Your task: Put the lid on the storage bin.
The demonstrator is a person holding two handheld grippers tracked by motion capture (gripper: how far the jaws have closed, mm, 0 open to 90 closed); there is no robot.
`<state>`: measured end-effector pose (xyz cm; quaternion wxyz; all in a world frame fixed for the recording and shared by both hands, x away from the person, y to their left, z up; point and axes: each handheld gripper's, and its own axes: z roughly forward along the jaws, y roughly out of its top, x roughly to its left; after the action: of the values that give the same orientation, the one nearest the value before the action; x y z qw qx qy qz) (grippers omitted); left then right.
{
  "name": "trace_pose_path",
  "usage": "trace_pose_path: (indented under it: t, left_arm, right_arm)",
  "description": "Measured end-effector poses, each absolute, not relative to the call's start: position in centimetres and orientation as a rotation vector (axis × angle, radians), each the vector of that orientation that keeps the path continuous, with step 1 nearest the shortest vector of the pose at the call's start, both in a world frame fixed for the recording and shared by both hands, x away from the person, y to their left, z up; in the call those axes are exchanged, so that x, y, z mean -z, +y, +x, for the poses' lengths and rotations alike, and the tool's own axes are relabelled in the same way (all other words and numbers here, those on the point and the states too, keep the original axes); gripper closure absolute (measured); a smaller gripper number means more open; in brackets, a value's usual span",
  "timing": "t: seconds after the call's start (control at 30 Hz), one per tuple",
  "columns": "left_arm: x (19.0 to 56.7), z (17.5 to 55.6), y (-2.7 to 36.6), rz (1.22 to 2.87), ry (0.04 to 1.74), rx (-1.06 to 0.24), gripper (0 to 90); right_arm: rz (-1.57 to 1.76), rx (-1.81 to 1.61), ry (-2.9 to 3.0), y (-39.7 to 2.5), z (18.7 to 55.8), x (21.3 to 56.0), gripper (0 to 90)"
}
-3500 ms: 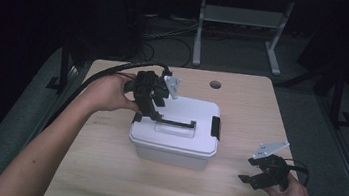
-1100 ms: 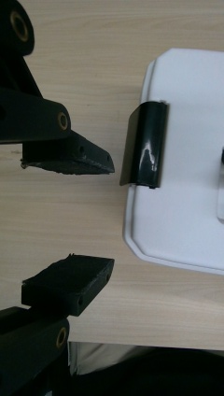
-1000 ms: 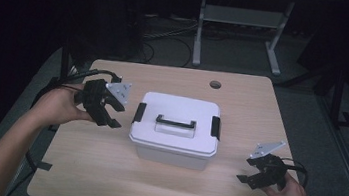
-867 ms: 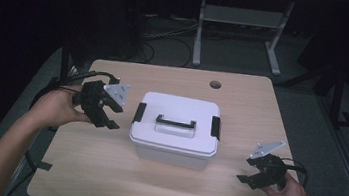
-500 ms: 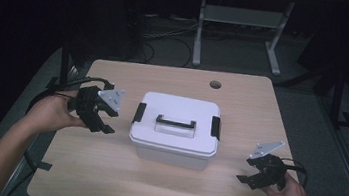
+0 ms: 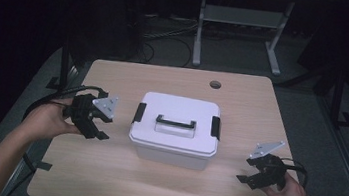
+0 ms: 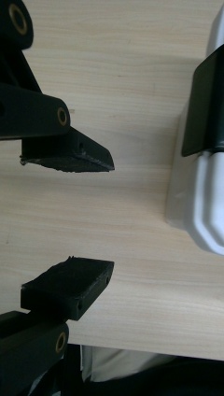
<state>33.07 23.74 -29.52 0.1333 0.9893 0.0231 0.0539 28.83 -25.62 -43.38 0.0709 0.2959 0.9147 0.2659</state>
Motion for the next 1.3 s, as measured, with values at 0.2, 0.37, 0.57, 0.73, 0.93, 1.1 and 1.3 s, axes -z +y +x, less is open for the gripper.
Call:
trace_pose_path:
  t: [0.2, 0.37, 0.57, 0.73, 0.93, 1.1, 1.3]
  left_arm:
    - [30.5, 32.9, 24.4, 2.873, 0.086, -0.154, 44.2]
    - [31.3, 32.7, 25.0, 2.886, 0.105, -0.150, 44.0]
    - [31.9, 32.5, 25.8, 2.877, 0.126, -0.147, 42.8]
    - [32.4, 32.3, 26.2, 2.882, 0.141, -0.157, 41.8]
    - [33.1, 32.2, 26.7, 2.874, 0.159, -0.163, 39.1]
    - [33.7, 32.1, 27.0, 2.869, 0.180, -0.166, 35.9]
    - [34.4, 31.9, 27.4, 2.859, 0.194, -0.175, 33.4]
  right_arm:
    - [0.887, -0.798, 2.751, -25.6, 28.9, 43.4, 28.3]
    - [0.885, -0.797, 2.752, -25.6, 28.9, 43.4, 28.3]
    - [0.882, -0.794, 2.752, -25.6, 28.9, 43.4, 28.3]
    - [0.879, -0.794, 2.753, -25.6, 28.9, 43.5, 28.3]
    - [0.880, -0.787, 2.755, -25.5, 28.9, 43.5, 28.3]
    - [0.887, -0.787, 2.757, -25.5, 28.9, 43.5, 28.3]
    - [0.880, -0.782, 2.758, -25.4, 28.9, 43.6, 28.3]
